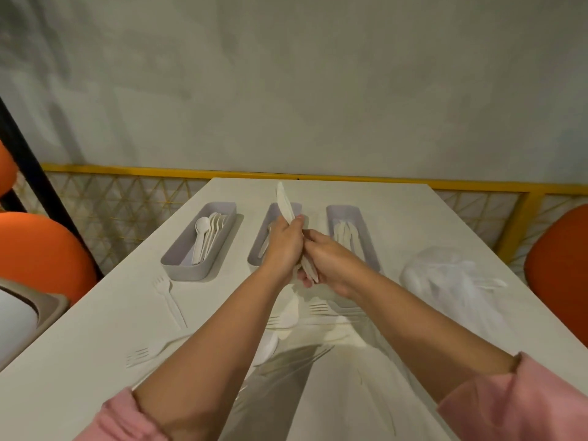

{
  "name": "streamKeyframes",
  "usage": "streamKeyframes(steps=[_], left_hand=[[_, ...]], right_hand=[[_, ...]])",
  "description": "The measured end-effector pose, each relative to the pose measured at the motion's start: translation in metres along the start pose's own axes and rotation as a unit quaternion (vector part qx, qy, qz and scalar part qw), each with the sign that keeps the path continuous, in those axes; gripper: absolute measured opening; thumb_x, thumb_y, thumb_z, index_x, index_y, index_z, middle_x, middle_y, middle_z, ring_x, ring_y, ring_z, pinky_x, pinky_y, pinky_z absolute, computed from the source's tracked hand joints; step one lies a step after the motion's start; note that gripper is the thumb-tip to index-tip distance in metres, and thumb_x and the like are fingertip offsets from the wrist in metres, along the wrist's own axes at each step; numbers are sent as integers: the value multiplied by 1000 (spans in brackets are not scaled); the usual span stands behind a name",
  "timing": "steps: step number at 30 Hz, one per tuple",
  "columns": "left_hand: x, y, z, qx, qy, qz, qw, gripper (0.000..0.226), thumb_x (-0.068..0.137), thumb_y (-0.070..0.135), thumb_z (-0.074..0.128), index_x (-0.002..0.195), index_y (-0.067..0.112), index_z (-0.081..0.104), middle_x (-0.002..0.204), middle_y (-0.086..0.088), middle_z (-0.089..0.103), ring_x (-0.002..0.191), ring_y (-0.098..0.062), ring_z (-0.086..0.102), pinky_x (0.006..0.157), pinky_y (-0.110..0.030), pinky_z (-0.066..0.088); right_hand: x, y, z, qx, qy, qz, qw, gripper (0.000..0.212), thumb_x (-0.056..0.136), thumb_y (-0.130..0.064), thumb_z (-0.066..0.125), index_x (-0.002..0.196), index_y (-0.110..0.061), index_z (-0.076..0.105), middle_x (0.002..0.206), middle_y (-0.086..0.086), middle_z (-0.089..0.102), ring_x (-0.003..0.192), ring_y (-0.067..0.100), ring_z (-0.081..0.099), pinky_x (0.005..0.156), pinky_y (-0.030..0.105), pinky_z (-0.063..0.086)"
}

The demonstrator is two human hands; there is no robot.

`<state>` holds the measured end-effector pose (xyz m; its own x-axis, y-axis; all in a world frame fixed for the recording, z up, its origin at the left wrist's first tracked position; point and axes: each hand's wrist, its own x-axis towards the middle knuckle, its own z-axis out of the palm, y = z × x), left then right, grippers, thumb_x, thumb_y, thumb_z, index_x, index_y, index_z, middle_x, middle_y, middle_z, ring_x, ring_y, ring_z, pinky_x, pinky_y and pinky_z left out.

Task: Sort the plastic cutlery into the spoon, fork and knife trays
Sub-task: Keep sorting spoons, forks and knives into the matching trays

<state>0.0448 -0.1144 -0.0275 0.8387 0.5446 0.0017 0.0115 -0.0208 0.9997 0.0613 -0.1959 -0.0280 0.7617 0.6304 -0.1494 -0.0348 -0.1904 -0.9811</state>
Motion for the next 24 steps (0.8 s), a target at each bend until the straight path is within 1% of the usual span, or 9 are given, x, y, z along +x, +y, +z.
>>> streamKeyframes(steps=[2,3,5,8,11,14,16,19,24], left_hand=[[5,0,5,22,-23,-9,999,34,98,30,37,120,6,49,94,-15,61,75,-24,61,58,-27,52],[6,0,8,24,-35,-16,999,33,99,31,37,117,6,50,87,-12,60,69,-22,59,54,-24,49],[8,0,16,23,-59,-34,997,38,98,37,36,119,9,51,93,-11,62,81,-25,62,70,-30,52],[9,-3,26,61,-115,-35,991,45,99,42,30,121,10,52,111,-12,59,102,-23,58,93,-33,46],[6,-11,31,159,-146,9,976,31,99,27,40,124,12,48,121,-3,50,109,-19,50,91,-28,41],[5,-22,33,258,-182,42,948,47,97,20,47,142,15,34,144,-4,36,128,-20,42,98,-28,37],[3,-25,33,296,-207,52,931,54,97,20,47,146,15,25,150,-4,28,135,-21,35,106,-30,32],[2,-27,33,357,-233,76,902,57,97,18,47,148,14,22,153,-5,24,138,-22,31,110,-31,28],[3,-31,33,362,-224,74,902,58,96,17,49,148,15,22,152,-2,27,137,-20,32,108,-29,29]], right_hand=[[-1,2,-11,-4,-8,-19,1000,24,99,-18,36,110,-13,56,73,8,53,49,15,45,41,23,35],[-2,2,-17,-2,-13,-22,1000,21,99,-16,37,103,-14,57,70,6,50,48,13,42,40,22,33],[-4,1,-29,-10,0,-24,1000,16,99,-16,39,96,-15,55,66,5,46,47,11,39,40,21,28],[4,-1,-49,-44,82,-11,996,15,99,-20,41,106,-13,52,64,5,45,50,11,38,44,22,30],[21,2,-75,-34,163,34,985,21,99,-16,41,112,-5,52,65,7,46,51,13,40,43,22,33],[33,9,-94,-49,182,81,979,16,97,-7,38,102,1,52,62,11,46,48,16,40,44,24,36],[39,13,-98,-87,173,114,974,14,96,-4,38,98,1,51,62,13,48,48,19,43,50,27,40],[47,20,-95,-119,169,134,969,16,93,0,39,99,0,54,65,15,53,51,21,49,62,34,46],[54,22,-87,-132,173,144,965,10,97,-4,41,100,-2,50,68,14,54,54,19,52,52,25,46]])
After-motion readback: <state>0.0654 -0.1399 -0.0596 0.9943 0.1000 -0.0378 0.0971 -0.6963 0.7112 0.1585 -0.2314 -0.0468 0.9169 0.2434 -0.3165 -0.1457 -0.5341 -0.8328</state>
